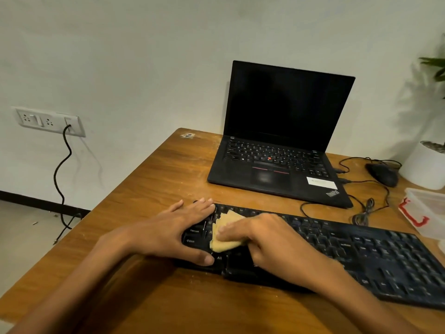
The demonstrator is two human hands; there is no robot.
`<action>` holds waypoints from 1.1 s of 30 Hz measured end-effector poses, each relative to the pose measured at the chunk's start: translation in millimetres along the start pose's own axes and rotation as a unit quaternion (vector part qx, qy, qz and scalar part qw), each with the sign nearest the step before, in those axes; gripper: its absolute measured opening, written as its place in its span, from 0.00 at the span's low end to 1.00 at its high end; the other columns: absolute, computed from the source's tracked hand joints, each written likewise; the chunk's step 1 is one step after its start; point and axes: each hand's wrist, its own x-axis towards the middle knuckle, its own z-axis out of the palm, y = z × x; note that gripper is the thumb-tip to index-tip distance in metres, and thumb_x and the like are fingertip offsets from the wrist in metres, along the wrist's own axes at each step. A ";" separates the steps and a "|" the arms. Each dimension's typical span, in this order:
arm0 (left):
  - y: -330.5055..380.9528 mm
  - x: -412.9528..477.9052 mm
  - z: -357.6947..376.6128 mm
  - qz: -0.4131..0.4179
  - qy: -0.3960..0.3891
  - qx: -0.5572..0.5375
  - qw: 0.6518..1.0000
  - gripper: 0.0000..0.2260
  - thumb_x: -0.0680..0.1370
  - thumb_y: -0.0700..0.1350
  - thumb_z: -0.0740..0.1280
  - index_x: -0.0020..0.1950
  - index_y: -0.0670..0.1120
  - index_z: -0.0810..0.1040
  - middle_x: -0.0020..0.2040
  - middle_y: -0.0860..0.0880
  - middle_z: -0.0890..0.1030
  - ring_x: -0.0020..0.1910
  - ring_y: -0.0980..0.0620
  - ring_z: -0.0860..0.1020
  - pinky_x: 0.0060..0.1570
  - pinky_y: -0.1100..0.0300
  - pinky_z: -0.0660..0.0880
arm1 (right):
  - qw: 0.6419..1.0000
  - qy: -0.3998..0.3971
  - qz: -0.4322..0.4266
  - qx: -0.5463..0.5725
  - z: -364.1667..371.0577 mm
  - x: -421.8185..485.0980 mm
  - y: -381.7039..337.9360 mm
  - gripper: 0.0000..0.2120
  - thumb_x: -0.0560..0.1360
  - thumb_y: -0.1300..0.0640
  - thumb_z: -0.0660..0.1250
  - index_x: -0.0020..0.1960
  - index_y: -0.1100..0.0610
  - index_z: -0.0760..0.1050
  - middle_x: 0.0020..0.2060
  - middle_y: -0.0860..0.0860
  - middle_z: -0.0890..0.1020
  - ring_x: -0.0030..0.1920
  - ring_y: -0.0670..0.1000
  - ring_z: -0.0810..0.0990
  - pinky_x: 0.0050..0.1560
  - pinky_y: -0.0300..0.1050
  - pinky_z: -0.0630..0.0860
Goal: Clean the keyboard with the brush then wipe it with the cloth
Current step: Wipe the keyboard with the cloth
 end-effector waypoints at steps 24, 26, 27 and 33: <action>-0.6 -1.7 1.2 0.010 0.017 -0.015 1.000 0.43 0.65 0.74 0.56 0.71 0.61 0.36 0.68 0.68 0.33 0.60 0.80 0.31 0.55 0.78 0.27 | 0.995 -0.005 -0.035 -0.092 -6.2 -24.2 5.3 0.24 0.64 0.73 0.67 0.55 0.53 0.79 0.53 0.47 0.82 0.55 0.45 0.79 0.53 0.44 0.79; 1.1 -2.7 0.6 0.013 0.012 -0.017 1.000 0.44 0.64 0.74 0.55 0.70 0.61 0.35 0.67 0.69 0.33 0.57 0.82 0.30 0.52 0.81 0.26 | 0.995 -0.030 0.003 -0.096 -19.1 -29.0 9.4 0.23 0.68 0.72 0.64 0.56 0.50 0.79 0.54 0.45 0.82 0.56 0.43 0.78 0.54 0.41 0.77; 2.2 -2.8 0.5 0.013 0.010 -0.020 1.000 0.43 0.64 0.73 0.56 0.70 0.61 0.35 0.66 0.69 0.33 0.55 0.83 0.30 0.51 0.81 0.26 | 0.992 -0.040 0.021 -0.117 -25.9 -29.1 12.1 0.22 0.69 0.70 0.63 0.56 0.49 0.78 0.54 0.45 0.82 0.55 0.44 0.78 0.52 0.41 0.76; 0.6 -2.5 2.1 0.016 0.015 -0.017 1.000 0.44 0.65 0.73 0.56 0.71 0.60 0.36 0.70 0.65 0.34 0.59 0.81 0.30 0.54 0.79 0.26 | 0.994 -0.009 -0.019 -0.106 -4.5 -15.7 0.7 0.23 0.69 0.71 0.65 0.58 0.51 0.77 0.57 0.46 0.80 0.58 0.43 0.77 0.60 0.40 0.73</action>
